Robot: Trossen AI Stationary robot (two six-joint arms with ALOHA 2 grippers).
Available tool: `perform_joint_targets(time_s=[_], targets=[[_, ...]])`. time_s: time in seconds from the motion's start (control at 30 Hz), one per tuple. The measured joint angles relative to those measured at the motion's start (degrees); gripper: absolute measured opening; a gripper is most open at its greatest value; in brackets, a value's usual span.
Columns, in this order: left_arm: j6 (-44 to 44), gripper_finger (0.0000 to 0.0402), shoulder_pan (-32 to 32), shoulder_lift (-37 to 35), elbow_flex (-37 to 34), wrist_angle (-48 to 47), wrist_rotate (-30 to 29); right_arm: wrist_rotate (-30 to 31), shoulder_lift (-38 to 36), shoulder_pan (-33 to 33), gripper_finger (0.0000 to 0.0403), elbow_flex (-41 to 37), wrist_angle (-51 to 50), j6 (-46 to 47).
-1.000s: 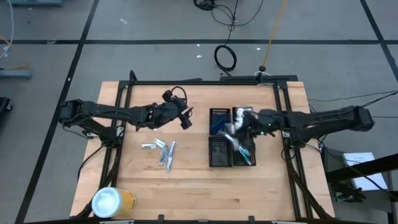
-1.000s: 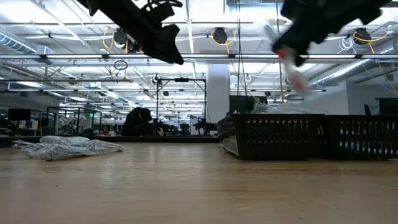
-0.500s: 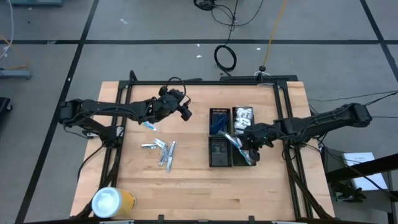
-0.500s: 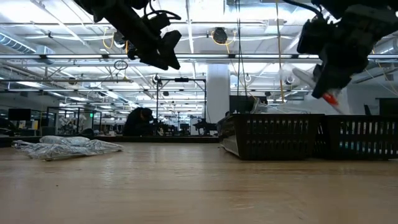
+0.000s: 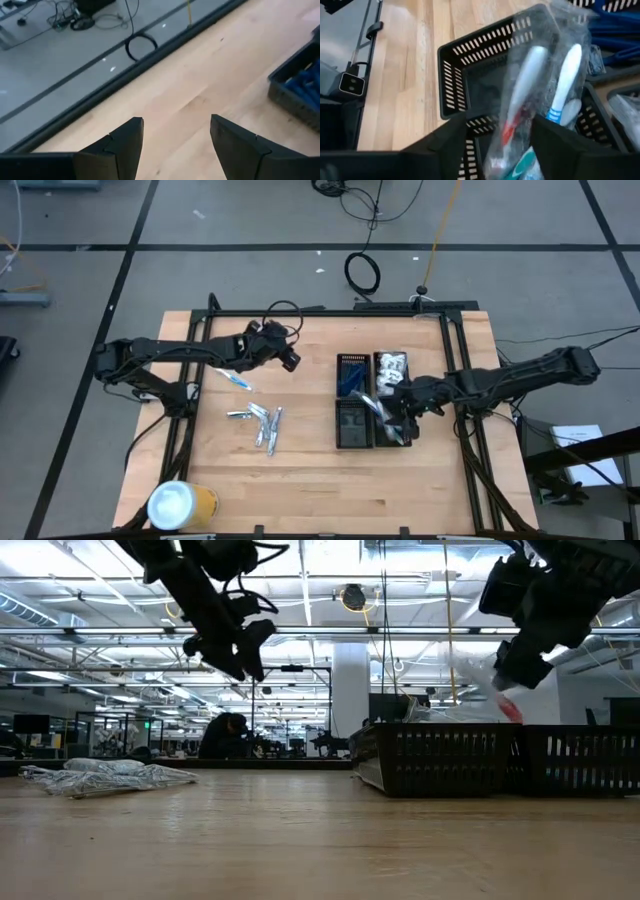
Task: Pick & Place Travel size toiletries
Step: Put the orange toothbrush into the bottom right black basket, then put the blue toothbrush into the bottom right black basket
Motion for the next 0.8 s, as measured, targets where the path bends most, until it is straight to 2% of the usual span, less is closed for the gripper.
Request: perform_joint_targets(time_s=[0.17,0.33,0.47,0.6,0.7,0.8], targets=[[-0.37,0.0227,0.11,0.0,0.0,-2.5,0.29,-0.01,-1.62,0.0,0.0262,0.0,-3.79,1.65],[-3.73,0.0227,0.11,0.0,0.0,-8.2,0.33,0.02,-2.9,0.02,0.028,0.0,-4.26,1.49],[-14.72,0.0227,0.96,0.0,0.0,-18.77,0.41,2.02,-3.33,0.04,0.0278,0.0,-1.12,-1.25],[-28.13,0.0227,2.42,0.0,0.0,-27.49,1.86,6.82,-3.35,-0.38,0.0272,0.0,5.05,-8.98],[-31.83,0.0227,3.16,0.1,0.0,-31.05,4.38,9.2,-3.36,-1.57,0.0268,0.0,9.55,-14.8],[-36.8,0.0227,3.72,1.45,-0.04,-36.01,7.01,8.98,-3.36,-2.89,0.0268,0.0,14.46,-18.55]])
